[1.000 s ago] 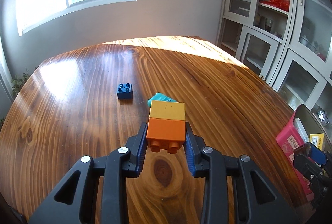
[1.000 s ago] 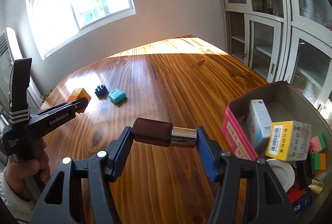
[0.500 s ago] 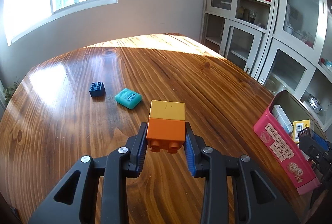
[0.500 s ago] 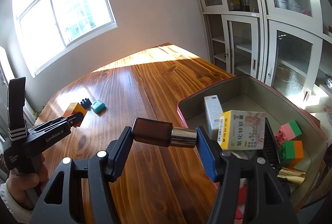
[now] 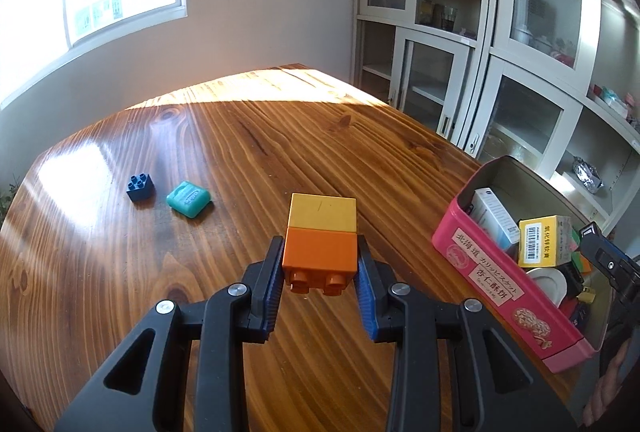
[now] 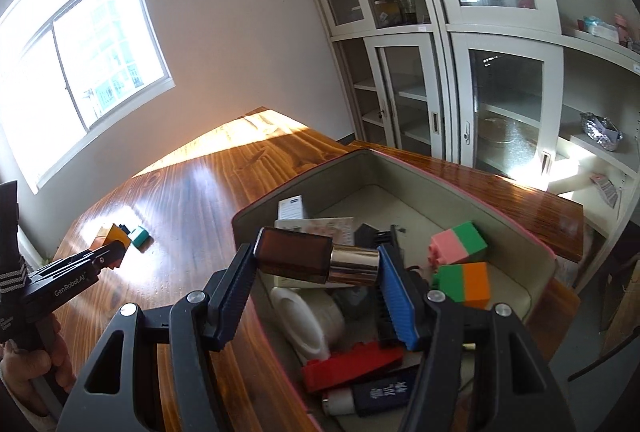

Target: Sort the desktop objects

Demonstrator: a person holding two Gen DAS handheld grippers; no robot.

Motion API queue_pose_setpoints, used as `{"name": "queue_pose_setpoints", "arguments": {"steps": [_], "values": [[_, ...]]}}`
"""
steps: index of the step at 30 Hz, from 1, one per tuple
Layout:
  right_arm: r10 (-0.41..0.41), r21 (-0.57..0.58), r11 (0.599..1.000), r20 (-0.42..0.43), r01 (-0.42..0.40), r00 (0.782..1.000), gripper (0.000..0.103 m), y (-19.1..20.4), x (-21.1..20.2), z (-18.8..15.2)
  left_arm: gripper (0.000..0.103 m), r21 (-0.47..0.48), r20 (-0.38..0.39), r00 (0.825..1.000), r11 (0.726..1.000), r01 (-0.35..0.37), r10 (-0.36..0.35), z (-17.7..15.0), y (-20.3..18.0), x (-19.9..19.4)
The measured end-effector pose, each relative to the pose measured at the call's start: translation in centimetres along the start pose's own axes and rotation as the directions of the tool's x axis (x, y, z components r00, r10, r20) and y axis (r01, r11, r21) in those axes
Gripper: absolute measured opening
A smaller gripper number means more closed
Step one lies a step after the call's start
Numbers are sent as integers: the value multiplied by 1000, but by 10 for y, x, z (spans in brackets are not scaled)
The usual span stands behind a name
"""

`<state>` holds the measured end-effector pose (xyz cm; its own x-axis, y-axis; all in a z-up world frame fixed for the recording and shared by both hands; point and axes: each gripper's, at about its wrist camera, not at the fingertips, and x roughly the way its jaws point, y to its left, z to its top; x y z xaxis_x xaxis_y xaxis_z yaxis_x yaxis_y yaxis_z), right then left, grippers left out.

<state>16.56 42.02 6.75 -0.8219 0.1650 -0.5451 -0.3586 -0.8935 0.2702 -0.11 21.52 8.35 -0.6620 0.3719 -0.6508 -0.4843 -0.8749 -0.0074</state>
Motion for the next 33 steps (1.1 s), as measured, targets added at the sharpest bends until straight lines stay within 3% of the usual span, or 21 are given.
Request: {"name": "queue_pose_setpoints", "arguments": {"steps": [9, 20, 33], "values": [[-52, 76, 996, 25, 50, 998, 66, -50, -9, 1, 36, 88, -18, 994, 990, 109, -107, 11, -65, 0], [-56, 79, 995, 36, 53, 998, 66, -75, -12, 0, 36, 202, -81, 973, 953, 227, -215, 5, -140, 3], [-33, 81, 996, 32, 30, 999, 66, -85, -8, 0, 36, 224, -141, 965, 942, 248, -220, 6, -178, 42]]}}
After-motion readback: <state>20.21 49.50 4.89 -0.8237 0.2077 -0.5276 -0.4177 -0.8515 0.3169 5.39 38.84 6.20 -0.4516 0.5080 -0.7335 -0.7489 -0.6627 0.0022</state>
